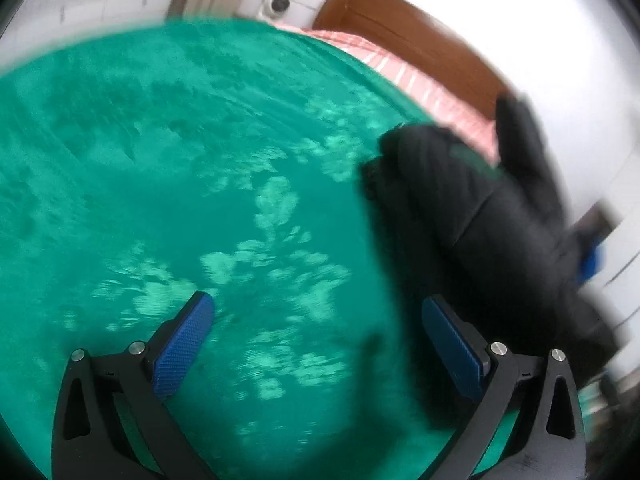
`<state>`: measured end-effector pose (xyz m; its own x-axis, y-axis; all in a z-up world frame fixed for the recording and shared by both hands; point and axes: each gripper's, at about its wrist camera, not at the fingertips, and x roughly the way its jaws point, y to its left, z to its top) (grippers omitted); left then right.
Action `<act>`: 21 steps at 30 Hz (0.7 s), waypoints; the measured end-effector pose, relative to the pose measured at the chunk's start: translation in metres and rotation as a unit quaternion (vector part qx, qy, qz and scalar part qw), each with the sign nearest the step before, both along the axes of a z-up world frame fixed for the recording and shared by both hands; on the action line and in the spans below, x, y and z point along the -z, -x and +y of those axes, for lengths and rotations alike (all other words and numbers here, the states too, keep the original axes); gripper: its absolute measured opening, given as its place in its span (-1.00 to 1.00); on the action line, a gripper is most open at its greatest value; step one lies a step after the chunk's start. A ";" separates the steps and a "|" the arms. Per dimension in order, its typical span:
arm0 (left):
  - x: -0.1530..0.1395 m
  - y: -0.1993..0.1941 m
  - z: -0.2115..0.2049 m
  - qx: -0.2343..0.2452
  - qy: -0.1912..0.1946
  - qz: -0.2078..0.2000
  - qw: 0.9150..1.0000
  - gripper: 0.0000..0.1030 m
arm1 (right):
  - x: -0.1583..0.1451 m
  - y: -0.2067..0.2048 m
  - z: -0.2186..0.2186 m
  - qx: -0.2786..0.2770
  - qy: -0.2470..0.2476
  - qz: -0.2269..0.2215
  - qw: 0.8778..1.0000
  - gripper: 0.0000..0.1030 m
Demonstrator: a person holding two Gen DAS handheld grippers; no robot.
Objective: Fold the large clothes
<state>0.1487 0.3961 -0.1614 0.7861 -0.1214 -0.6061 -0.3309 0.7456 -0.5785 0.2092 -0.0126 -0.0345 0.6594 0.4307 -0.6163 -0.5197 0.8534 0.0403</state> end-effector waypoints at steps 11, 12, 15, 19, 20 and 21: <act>0.016 -0.131 0.030 0.249 0.280 -0.053 0.926 0.99 | 0.002 -0.057 -0.088 0.052 -0.135 0.110 0.983 0.99; 0.016 -0.137 0.027 0.259 0.284 -0.051 0.922 0.99 | 0.005 -0.067 -0.088 0.046 -0.146 0.129 0.980 0.99; 0.013 -0.154 0.013 0.282 0.265 -0.024 0.922 0.99 | 0.023 -0.101 -0.085 0.012 -0.181 0.199 0.963 0.99; 0.002 -0.177 -0.007 0.319 0.222 0.018 0.921 1.00 | 0.042 -0.144 -0.074 -0.050 -0.247 0.272 0.929 0.99; 0.002 -0.186 -0.014 0.324 0.197 0.043 0.924 1.00 | 0.050 -0.159 -0.068 -0.058 -0.249 0.291 0.922 0.99; 0.006 -0.197 -0.021 0.329 0.173 0.072 0.926 1.00 | 0.057 -0.171 -0.063 -0.061 -0.245 0.305 0.918 0.99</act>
<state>0.3455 0.3748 -0.1669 0.3882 -0.7515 -0.5335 0.0368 0.5911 -0.8058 0.3805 -0.0757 -0.0911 0.1854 0.8021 -0.5676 -0.3636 0.5926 0.7187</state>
